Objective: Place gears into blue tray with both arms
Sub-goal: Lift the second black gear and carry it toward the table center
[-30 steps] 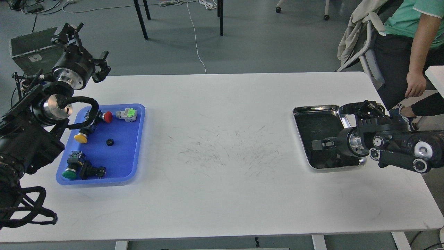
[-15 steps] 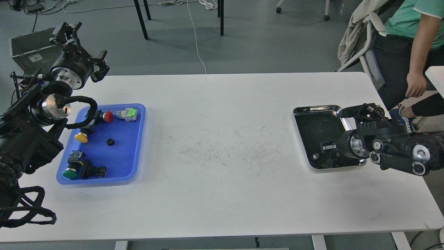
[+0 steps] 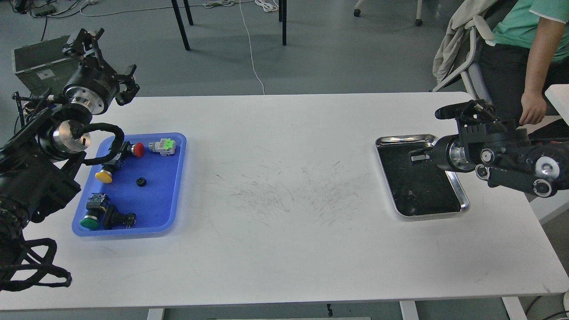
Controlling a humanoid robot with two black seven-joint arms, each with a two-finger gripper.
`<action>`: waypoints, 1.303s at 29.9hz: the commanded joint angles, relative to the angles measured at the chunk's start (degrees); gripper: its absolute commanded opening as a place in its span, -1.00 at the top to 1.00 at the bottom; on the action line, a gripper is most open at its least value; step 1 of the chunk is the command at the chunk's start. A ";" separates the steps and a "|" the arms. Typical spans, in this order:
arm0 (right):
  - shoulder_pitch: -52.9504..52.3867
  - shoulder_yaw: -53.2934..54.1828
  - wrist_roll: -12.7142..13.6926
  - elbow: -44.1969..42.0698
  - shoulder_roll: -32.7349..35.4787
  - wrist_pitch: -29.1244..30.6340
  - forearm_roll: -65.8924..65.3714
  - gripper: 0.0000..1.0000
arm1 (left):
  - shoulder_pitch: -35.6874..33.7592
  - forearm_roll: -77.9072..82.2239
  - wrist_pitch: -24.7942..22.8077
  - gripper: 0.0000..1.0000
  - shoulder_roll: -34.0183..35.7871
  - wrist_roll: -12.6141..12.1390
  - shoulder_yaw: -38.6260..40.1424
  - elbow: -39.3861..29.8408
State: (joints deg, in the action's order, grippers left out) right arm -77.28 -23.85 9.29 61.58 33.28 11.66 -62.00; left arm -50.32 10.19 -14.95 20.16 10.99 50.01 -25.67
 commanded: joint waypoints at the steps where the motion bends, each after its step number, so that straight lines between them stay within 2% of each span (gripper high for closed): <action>1: -7.60 2.92 -0.41 1.26 0.82 -0.06 2.92 0.96 | -0.13 0.10 0.01 -0.96 0.05 0.00 0.00 0.00; 5: -13.59 7.58 -0.85 1.00 0.12 -0.32 9.08 0.96 | -0.22 0.10 0.19 -0.96 0.05 0.00 0.00 0.00; 10: -12.29 16.37 -0.94 0.21 -3.74 -2.08 13.92 0.96 | -0.31 0.10 0.36 -0.96 -0.12 0.00 0.00 0.00; 23: 1.33 17.00 -1.55 -18.32 -33.28 -8.05 14.54 0.96 | -0.75 0.10 0.45 -0.96 0.05 -0.09 0.00 0.00; 29: 7.14 16.73 -2.43 -24.92 -33.28 -9.99 14.37 0.96 | -0.75 0.01 0.36 -0.96 0.14 0.00 0.00 0.00; 39: 10.57 16.73 -2.87 -19.31 -33.28 -10.34 14.37 0.96 | -0.57 -0.08 0.28 -0.96 0.05 0.08 0.09 0.00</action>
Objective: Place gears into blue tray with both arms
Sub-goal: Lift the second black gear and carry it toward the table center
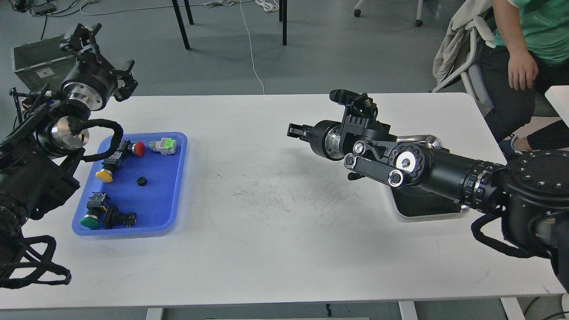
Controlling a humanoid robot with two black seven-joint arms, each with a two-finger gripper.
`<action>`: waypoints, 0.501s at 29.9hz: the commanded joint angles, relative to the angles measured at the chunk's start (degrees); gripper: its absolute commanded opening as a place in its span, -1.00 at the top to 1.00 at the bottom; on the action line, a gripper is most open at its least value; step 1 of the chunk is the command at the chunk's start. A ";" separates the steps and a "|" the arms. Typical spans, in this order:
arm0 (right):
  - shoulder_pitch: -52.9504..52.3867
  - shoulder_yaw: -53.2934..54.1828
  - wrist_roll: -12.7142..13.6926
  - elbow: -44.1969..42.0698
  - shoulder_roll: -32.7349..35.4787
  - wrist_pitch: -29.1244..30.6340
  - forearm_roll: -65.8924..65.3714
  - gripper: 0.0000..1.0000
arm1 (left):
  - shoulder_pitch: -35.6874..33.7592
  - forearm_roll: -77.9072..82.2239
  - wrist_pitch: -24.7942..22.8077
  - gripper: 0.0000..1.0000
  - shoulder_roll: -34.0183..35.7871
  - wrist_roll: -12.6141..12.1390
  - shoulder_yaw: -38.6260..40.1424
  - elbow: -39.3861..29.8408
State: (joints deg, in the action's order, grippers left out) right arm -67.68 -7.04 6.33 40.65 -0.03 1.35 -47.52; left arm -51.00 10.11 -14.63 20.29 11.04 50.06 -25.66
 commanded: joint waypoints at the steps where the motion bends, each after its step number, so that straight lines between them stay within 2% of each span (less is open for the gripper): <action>1: 1.23 -0.08 0.08 2.24 0.03 0.06 -0.29 0.96 | 0.11 0.00 -0.14 -0.96 -0.07 0.03 0.04 0.00; 15: 4.13 -1.22 -0.01 8.92 0.03 0.85 -0.64 0.92 | -0.06 -0.09 -0.31 -0.96 0.10 0.03 0.04 0.00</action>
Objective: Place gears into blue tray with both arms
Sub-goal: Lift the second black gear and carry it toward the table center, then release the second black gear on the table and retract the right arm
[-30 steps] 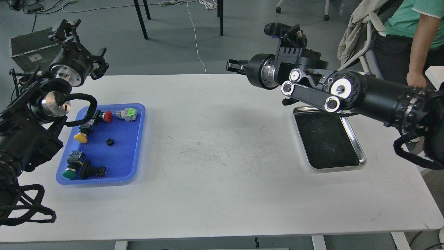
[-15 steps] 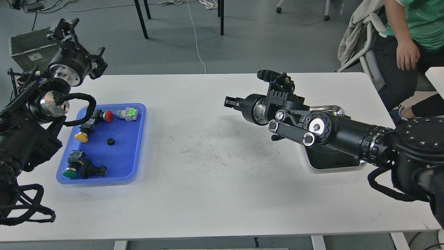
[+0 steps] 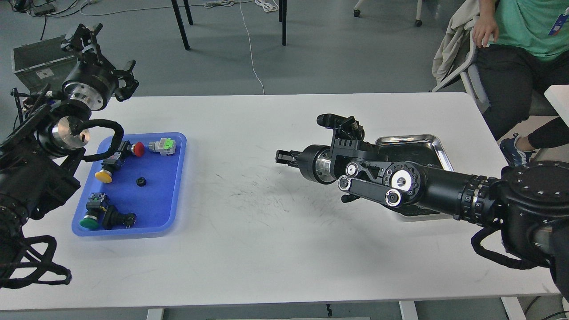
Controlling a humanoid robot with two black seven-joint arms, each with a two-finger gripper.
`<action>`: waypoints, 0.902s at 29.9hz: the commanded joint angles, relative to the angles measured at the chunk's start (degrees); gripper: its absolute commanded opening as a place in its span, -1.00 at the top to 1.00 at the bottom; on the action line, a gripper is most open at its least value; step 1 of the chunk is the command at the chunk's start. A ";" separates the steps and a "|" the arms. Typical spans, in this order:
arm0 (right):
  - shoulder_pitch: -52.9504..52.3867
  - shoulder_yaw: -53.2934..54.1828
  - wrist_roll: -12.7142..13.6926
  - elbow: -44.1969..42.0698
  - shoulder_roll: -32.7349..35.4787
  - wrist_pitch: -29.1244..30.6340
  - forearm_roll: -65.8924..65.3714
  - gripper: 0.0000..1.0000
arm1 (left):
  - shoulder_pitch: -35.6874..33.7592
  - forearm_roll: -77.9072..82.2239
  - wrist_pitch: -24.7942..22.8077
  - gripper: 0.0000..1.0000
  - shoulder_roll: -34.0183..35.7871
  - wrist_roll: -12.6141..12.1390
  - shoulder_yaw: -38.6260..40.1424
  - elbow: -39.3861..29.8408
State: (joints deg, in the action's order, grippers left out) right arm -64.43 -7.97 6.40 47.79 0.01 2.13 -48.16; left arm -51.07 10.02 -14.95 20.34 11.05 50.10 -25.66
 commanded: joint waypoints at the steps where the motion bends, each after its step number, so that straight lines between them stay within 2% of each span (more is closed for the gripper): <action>1: 1.40 -0.30 -0.08 2.39 -0.01 0.07 -0.01 0.91 | 0.00 0.00 0.00 -0.96 0.05 0.11 -0.01 0.00; 17: 4.92 -0.73 -0.87 8.10 -0.01 0.07 -0.18 0.80 | 0.09 0.00 0.27 -0.96 0.14 0.20 -0.01 0.00; 19: 4.92 -0.73 -0.96 8.37 -0.01 -0.11 -0.18 0.69 | 0.18 0.00 0.27 -0.96 0.23 0.20 -0.01 0.00; 21: 4.92 -0.73 -0.96 8.37 -0.01 -0.55 -0.18 0.43 | 0.18 0.00 0.27 -0.96 0.23 0.20 -0.01 0.00; 23: 4.92 -0.73 -1.13 8.37 -0.01 -0.73 -0.18 0.26 | 0.27 0.00 0.27 -0.96 0.23 0.20 -0.01 0.00; 25: 4.84 -0.73 -1.39 8.37 -0.01 -1.16 -0.18 -0.01 | 0.27 0.00 0.27 -0.96 0.23 0.28 -0.01 0.00; 27: 4.84 -0.73 -1.74 8.28 -0.01 -2.30 -0.18 -0.09 | 0.35 0.00 0.27 -0.96 0.23 0.46 -0.01 0.00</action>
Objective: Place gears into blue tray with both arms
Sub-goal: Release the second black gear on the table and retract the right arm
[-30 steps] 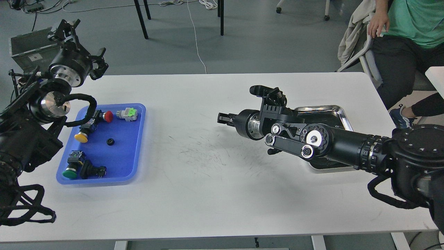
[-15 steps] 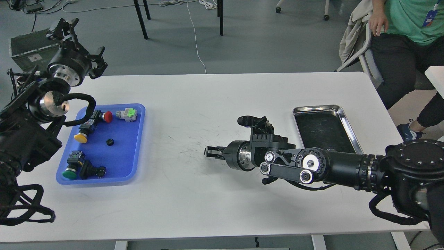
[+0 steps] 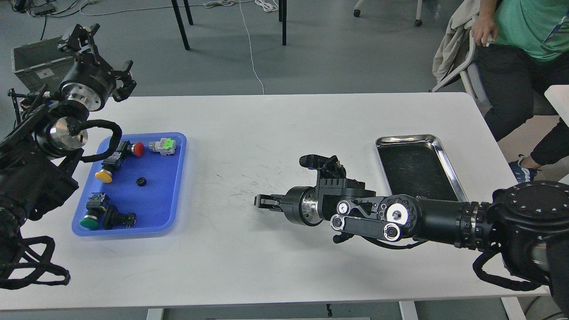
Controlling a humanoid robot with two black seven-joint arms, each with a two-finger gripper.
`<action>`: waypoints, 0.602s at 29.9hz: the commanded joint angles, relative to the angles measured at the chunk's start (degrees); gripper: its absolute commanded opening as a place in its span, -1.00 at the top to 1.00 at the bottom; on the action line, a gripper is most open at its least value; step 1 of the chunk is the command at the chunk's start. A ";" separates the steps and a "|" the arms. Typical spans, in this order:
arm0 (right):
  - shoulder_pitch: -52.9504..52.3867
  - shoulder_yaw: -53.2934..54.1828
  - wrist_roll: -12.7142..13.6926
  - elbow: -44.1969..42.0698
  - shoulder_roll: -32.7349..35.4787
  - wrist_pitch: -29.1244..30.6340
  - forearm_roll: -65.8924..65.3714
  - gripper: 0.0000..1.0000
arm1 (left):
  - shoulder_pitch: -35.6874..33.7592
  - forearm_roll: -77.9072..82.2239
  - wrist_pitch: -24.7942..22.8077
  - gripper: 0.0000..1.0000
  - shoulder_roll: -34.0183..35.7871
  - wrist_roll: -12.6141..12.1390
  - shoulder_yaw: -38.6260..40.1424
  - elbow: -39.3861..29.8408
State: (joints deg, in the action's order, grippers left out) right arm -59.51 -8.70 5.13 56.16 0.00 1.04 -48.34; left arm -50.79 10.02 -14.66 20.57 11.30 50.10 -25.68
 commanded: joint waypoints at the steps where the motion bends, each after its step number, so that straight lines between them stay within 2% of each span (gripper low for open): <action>1: -0.08 0.00 -0.64 -0.09 0.00 -2.00 0.00 -0.14 | 0.08 0.00 0.07 -0.96 0.00 0.30 0.00 0.02; 3: -0.17 0.09 -0.91 -0.17 0.00 -3.06 0.00 -0.27 | 0.16 0.00 0.07 -0.96 -0.09 0.30 0.00 0.02; 7: -0.43 1.49 -1.35 -0.61 0.00 -3.94 0.09 -0.38 | 0.25 0.27 0.16 -0.96 -0.09 0.30 -0.09 0.02; 12: -0.78 10.96 -1.26 -5.87 0.00 -4.03 0.79 -0.62 | -0.01 0.88 0.33 -0.96 -0.09 0.21 -0.09 0.02; 18: -0.96 23.27 -1.35 -10.28 0.00 -3.50 1.14 -0.67 | -1.50 0.97 0.60 -0.96 -0.35 0.12 -4.03 0.02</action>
State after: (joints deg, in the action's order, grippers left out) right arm -60.54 8.95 3.85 46.95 0.00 -2.60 -47.27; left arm -51.38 10.97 -14.12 20.31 11.46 47.90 -25.65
